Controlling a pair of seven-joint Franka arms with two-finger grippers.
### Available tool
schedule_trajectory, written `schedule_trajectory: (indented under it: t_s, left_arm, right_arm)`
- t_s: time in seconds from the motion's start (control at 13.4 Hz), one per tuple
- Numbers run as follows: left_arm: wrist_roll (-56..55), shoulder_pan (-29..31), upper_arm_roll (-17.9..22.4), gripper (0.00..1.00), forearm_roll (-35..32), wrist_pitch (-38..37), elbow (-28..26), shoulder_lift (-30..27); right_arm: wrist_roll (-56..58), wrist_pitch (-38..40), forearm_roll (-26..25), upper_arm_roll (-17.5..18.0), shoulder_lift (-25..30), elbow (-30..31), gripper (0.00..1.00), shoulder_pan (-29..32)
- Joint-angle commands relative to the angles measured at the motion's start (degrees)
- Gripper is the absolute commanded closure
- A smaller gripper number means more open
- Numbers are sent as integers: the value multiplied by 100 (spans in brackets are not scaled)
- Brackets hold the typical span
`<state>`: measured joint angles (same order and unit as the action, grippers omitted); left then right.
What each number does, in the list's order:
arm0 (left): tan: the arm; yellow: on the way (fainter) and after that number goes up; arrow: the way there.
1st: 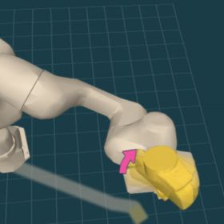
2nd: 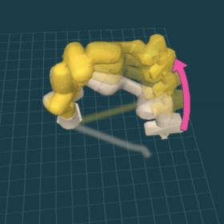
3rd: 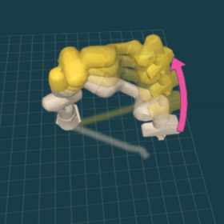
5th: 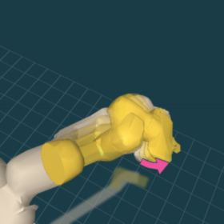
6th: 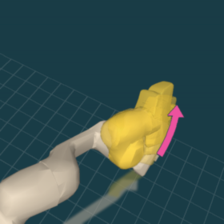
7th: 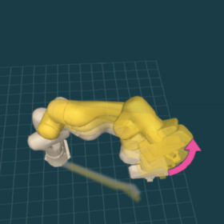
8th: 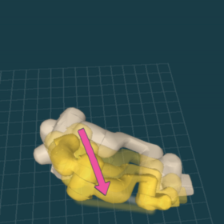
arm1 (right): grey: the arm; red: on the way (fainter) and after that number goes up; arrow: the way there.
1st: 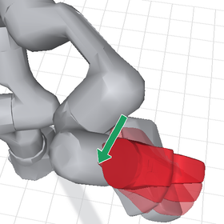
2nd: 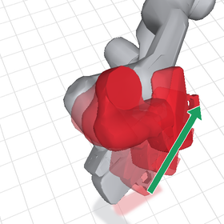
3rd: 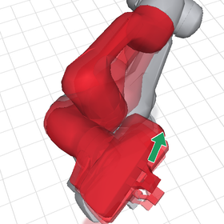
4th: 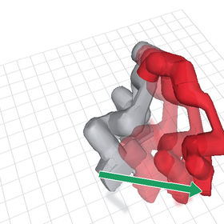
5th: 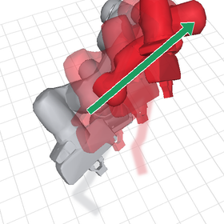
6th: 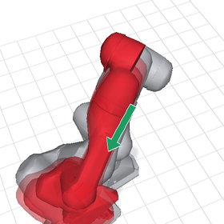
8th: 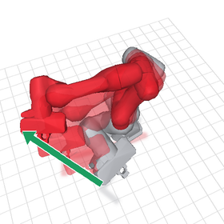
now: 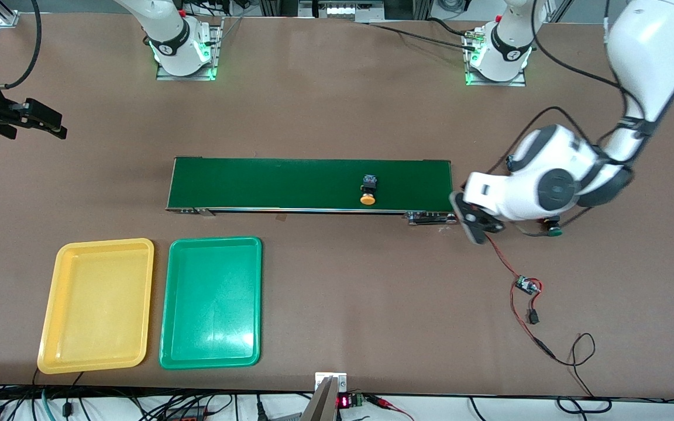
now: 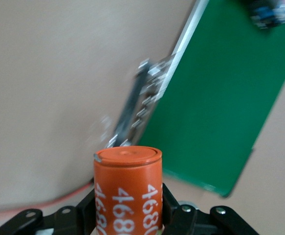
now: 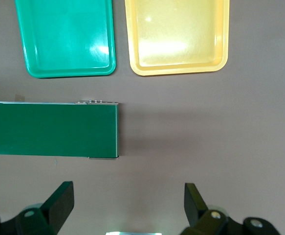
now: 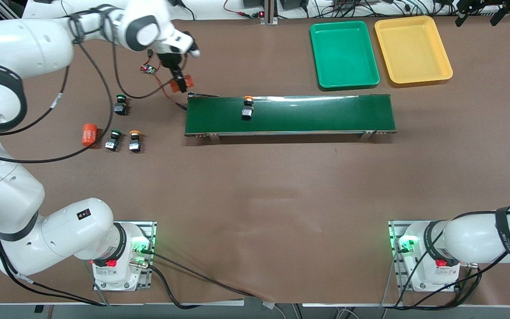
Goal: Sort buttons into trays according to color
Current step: 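Place the orange cylinder on the green belt and open the left gripper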
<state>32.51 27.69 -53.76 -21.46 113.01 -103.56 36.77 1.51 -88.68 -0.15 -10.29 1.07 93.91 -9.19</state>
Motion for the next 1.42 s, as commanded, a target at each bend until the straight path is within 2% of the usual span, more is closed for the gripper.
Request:
schedule_trajectory:
  t_s: [0.0,0.15,0.37,0.52,0.6,0.67,0.75,1.05,1.19,1.34]
  left_arm:
    - [309,-578,-20,78,-138,-103,46,-3]
    - [317,-738,-29,79,-148,-42,-173,-65]
    - [423,-958,-20,79,-209,571,-594,-74]
    - [414,-1020,-20,77,-795,644,-683,-48]
    - [405,-1063,-20,64,-911,661,-683,-21]
    - [353,-1116,-20,45,-912,670,-675,-21]
    - [353,-1117,-29,0,-921,653,-666,-56]
    - [335,-994,-73,0,-904,486,-596,-223]
    - [187,-487,-282,0,-798,284,-526,-363]
    - [-557,330,-783,0,-798,-58,-508,-390]
  right_arm:
    - [51,79,-73,9,-19,-92,0,-4]
    - [51,79,-73,9,-19,-92,0,-4]
    - [51,88,-73,9,-10,-92,0,-4]
    - [60,88,-73,9,-10,-92,0,-13]
    - [60,88,-73,9,-10,-92,0,-13]
    - [60,88,-73,9,-10,-92,0,-13]
    - [60,88,-73,9,-10,-92,0,-13]
    - [60,79,-73,9,-10,-92,0,-13]
    - [60,88,-73,18,-10,-92,0,-22]
    - [60,88,-73,18,-10,-92,0,-13]
